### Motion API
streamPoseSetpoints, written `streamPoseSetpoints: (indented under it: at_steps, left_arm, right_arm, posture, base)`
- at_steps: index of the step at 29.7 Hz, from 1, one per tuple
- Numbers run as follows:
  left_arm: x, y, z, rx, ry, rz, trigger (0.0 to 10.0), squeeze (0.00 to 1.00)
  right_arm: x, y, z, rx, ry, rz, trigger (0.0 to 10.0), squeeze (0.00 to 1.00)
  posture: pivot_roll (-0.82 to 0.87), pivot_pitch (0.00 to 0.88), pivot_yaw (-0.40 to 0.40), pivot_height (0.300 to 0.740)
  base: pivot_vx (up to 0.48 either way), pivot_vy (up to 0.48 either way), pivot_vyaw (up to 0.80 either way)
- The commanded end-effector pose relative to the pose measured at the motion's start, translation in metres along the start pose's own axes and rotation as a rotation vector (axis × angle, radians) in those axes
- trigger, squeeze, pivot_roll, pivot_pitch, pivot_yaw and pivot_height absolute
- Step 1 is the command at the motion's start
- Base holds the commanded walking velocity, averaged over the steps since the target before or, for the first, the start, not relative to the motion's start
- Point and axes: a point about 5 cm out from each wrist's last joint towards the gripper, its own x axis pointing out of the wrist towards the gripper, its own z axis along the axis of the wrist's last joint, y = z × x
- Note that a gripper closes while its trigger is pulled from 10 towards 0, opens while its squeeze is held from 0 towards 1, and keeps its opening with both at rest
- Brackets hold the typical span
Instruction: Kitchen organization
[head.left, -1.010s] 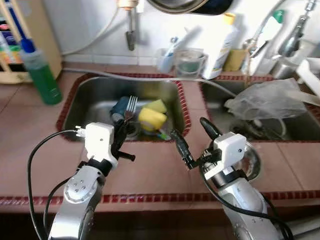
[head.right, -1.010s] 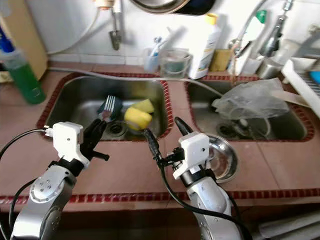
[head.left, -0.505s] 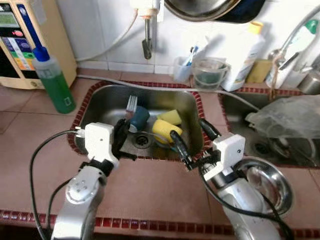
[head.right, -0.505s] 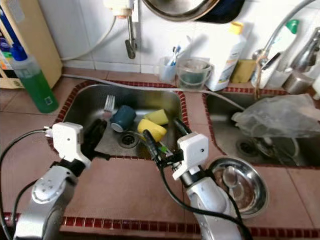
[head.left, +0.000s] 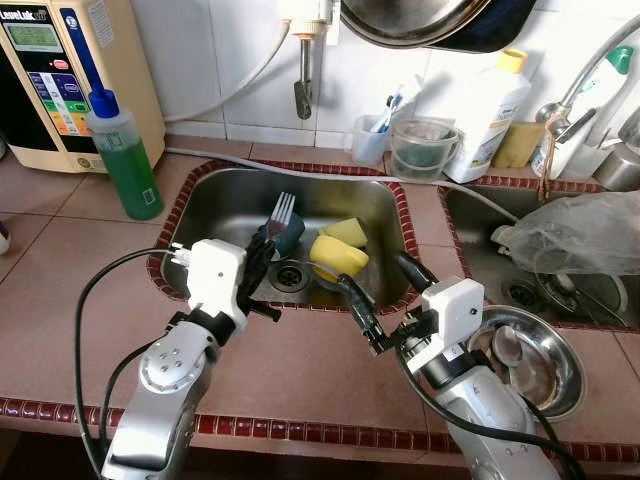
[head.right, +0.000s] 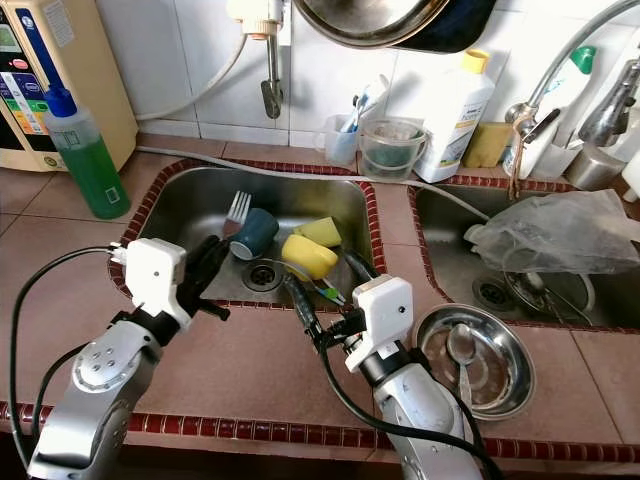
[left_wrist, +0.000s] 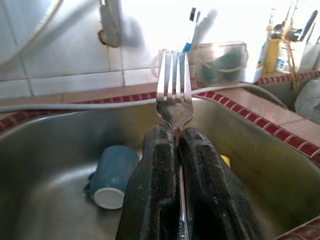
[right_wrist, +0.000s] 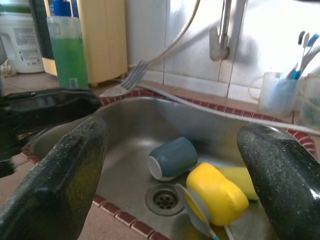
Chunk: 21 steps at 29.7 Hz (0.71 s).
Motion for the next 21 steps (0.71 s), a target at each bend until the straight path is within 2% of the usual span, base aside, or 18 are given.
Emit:
streamPoseSetpoints:
  at_steps: [1,6,21]
  left_arm:
    - [0.004,-0.002,0.000,0.017,-0.004,-0.025,10.0,0.00]
    - [0.014,0.002,0.000,0.042,-0.009,-0.038,10.0,0.00]
    - [0.032,0.013,-0.002,0.084,-0.017,-0.068,10.0,0.00]
  right_arm:
    - [-0.003,0.003,0.004,0.012,-0.007,0.011,10.0,0.00]
    - [-0.011,0.008,0.002,0.026,0.020,0.023,10.0,0.00]
    - [-0.036,0.016,0.005,0.033,0.076,0.022,10.0,0.00]
  posture:
    - [-0.05,0.114,-0.020,0.740]
    - [-0.07,0.130,-0.015,0.740]
    - [-0.11,0.196,-0.017,0.740]
  base:
    - [0.000,0.000,0.00]
    - [0.000,0.000,0.00]
    - [0.000,0.000,0.00]
